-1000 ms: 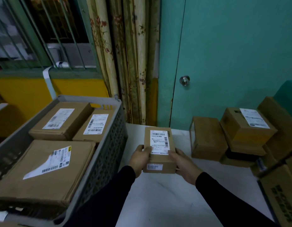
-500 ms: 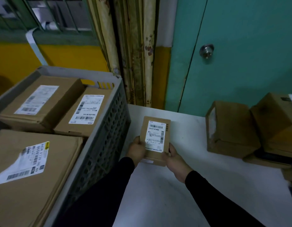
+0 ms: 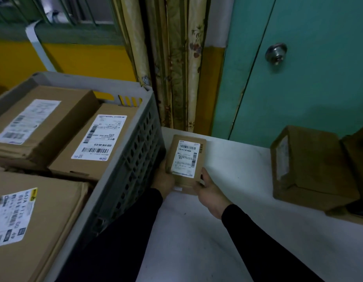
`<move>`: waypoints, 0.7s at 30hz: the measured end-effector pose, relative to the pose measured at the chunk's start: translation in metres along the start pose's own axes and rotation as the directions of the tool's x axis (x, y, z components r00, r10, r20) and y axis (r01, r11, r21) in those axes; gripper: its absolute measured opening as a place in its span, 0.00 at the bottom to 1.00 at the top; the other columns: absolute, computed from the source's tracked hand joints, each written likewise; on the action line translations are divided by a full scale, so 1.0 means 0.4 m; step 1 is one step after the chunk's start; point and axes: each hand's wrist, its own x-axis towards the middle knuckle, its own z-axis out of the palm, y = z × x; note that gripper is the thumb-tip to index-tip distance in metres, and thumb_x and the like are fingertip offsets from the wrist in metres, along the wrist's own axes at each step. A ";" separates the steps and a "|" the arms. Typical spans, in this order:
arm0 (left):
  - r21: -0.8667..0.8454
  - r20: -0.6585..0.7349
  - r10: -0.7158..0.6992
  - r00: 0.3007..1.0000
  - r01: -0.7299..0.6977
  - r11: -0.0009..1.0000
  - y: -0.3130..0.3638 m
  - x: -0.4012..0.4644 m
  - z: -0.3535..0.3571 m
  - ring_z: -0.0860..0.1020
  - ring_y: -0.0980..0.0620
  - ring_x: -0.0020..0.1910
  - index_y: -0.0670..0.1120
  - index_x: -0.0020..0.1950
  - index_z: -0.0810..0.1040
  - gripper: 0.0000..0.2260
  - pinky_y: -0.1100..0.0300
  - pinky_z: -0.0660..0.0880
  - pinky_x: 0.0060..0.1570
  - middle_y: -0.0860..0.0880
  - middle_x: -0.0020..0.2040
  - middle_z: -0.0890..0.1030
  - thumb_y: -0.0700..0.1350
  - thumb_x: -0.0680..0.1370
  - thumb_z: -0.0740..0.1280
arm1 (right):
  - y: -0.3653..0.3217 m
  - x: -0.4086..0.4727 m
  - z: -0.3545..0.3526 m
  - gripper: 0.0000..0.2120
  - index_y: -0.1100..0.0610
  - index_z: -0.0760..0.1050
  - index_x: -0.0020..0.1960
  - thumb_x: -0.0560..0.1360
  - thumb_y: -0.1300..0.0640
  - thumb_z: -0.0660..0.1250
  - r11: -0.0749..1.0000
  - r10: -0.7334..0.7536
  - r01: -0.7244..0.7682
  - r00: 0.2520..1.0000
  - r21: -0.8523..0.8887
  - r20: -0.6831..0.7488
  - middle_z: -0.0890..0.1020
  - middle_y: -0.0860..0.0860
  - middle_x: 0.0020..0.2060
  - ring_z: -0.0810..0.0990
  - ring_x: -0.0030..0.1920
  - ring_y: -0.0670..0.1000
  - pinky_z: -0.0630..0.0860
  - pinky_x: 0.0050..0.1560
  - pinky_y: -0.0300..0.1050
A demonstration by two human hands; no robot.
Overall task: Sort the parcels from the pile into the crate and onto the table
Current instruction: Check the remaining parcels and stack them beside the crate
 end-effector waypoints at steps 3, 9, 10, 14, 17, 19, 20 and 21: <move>0.104 0.003 -0.014 1.000 0.014 0.994 0.002 0.012 0.002 0.73 0.45 0.70 0.47 0.78 0.65 0.22 0.49 0.68 0.72 0.46 0.71 0.74 0.40 0.84 0.63 | -0.002 0.001 0.002 0.25 0.40 0.58 0.75 0.86 0.63 0.55 1.000 0.008 -0.008 1.000 0.012 0.009 0.73 0.40 0.64 0.70 0.65 0.43 0.70 0.47 0.24; 0.416 -0.085 0.072 0.994 -0.030 0.909 0.054 -0.007 0.001 0.68 0.39 0.73 0.47 0.80 0.62 0.24 0.47 0.65 0.74 0.39 0.76 0.67 0.42 0.84 0.59 | -0.018 -0.029 -0.056 0.27 0.52 0.60 0.80 0.84 0.52 0.63 0.993 0.119 -0.111 0.972 0.050 -0.200 0.71 0.52 0.73 0.73 0.69 0.52 0.70 0.63 0.43; 0.417 -0.080 0.119 0.990 -0.075 0.906 0.069 -0.010 0.007 0.72 0.38 0.70 0.47 0.78 0.66 0.22 0.46 0.69 0.71 0.39 0.73 0.70 0.43 0.83 0.59 | -0.017 -0.036 -0.074 0.25 0.52 0.64 0.78 0.83 0.51 0.64 0.994 0.110 -0.100 0.959 0.052 -0.260 0.73 0.52 0.69 0.75 0.66 0.52 0.72 0.64 0.45; 0.437 0.034 0.187 0.982 -0.182 0.881 0.154 -0.038 0.091 0.74 0.38 0.67 0.45 0.75 0.69 0.20 0.45 0.71 0.69 0.42 0.72 0.72 0.50 0.84 0.58 | -0.018 -0.090 -0.180 0.13 0.52 0.76 0.65 0.82 0.49 0.65 0.998 0.046 -0.021 0.879 0.058 -0.475 0.80 0.52 0.61 0.80 0.60 0.55 0.76 0.67 0.56; 0.415 0.187 0.170 0.968 -0.234 0.879 0.213 -0.079 0.218 0.70 0.39 0.72 0.43 0.78 0.66 0.24 0.49 0.67 0.72 0.40 0.76 0.69 0.53 0.85 0.59 | -0.014 -0.163 -0.274 0.05 0.49 0.77 0.52 0.83 0.49 0.64 0.998 0.030 0.011 0.803 0.066 -0.595 0.82 0.51 0.51 0.81 0.55 0.55 0.78 0.63 0.55; 0.419 0.286 0.141 0.948 -0.256 0.871 0.240 -0.109 0.312 0.67 0.41 0.75 0.43 0.81 0.61 0.29 0.52 0.65 0.73 0.41 0.79 0.64 0.56 0.84 0.59 | -0.007 -0.217 -0.339 0.09 0.53 0.77 0.51 0.83 0.49 0.63 0.998 0.048 -0.002 0.722 0.067 -0.690 0.81 0.52 0.46 0.80 0.51 0.57 0.76 0.56 0.52; 0.410 0.333 0.133 0.933 -0.271 0.871 0.251 -0.125 0.359 0.66 0.41 0.76 0.43 0.81 0.60 0.30 0.53 0.65 0.73 0.41 0.79 0.64 0.57 0.84 0.59 | 0.001 -0.240 -0.373 0.11 0.55 0.78 0.54 0.83 0.48 0.62 0.998 0.061 -0.016 0.668 0.068 -0.742 0.81 0.54 0.47 0.80 0.52 0.58 0.75 0.55 0.52; 0.395 0.371 0.123 0.920 -0.276 0.876 0.260 -0.141 0.408 0.66 0.42 0.76 0.42 0.81 0.59 0.30 0.54 0.65 0.72 0.41 0.79 0.64 0.57 0.84 0.60 | 0.014 -0.261 -0.411 0.13 0.57 0.77 0.58 0.83 0.48 0.63 0.996 0.085 -0.034 0.614 0.081 -0.785 0.81 0.55 0.51 0.79 0.54 0.59 0.74 0.55 0.51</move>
